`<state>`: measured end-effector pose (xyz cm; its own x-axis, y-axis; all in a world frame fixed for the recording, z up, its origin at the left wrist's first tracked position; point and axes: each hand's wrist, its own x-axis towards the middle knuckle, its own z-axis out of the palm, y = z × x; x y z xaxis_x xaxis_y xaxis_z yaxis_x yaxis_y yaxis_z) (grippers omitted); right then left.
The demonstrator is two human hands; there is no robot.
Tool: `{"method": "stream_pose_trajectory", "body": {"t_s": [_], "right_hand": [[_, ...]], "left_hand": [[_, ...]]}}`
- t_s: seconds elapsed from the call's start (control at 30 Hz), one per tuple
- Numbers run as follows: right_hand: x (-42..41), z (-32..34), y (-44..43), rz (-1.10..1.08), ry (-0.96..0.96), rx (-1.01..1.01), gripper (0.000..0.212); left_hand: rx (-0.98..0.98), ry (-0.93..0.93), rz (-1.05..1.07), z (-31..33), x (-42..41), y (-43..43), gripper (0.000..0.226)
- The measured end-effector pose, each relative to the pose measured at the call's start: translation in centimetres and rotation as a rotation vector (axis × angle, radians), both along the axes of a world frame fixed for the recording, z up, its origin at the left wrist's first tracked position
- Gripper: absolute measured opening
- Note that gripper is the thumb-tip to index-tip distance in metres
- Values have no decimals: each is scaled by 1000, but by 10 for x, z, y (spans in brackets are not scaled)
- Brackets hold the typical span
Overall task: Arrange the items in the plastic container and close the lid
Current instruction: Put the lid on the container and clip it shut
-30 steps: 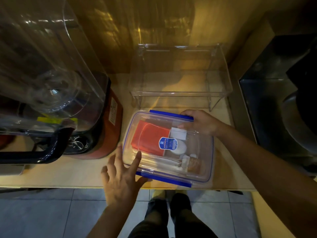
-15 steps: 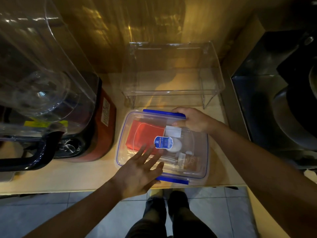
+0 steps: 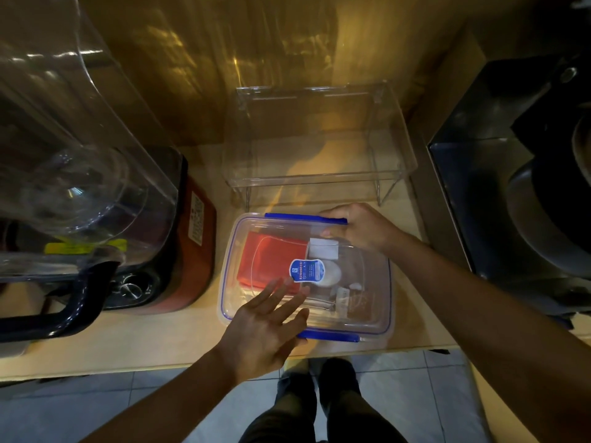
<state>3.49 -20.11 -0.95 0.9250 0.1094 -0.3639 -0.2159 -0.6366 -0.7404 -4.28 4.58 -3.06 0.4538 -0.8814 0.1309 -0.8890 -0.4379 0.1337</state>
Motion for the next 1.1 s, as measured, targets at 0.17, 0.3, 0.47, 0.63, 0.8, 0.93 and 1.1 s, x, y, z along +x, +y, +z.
{"method": "stream_pose_trajectory", "body": {"t_s": [0.17, 0.3, 0.47, 0.63, 0.8, 0.93, 1.1], "right_hand": [[-10, 4, -15, -273, -104, -235, 62], [-43, -2, -35, -692, -40, 45, 46], [-95, -21, -29, -574, 186, 216, 22], [-115, -20, -16, -641, 84, 367, 39], [-130, 12, -22, -752, -70, 515, 42], [-133, 54, -32, -709, -207, 516, 49], [-112, 104, -42, -707, -413, 621, 40]], "left_hand": [[-313, 376, 465, 16, -1, 8, 46], [-469, 709, 1235, 16, 16, 18, 68], [-576, 1268, 1376, 8, 34, 22, 56], [-744, 1375, 1336, 17, 35, 26, 35], [-903, 1354, 1183, 56, 20, 28, 25], [-1062, 1323, 1046, 99, 13, 29, 22], [-1166, 1231, 904, 145, 20, 17, 17]]}}
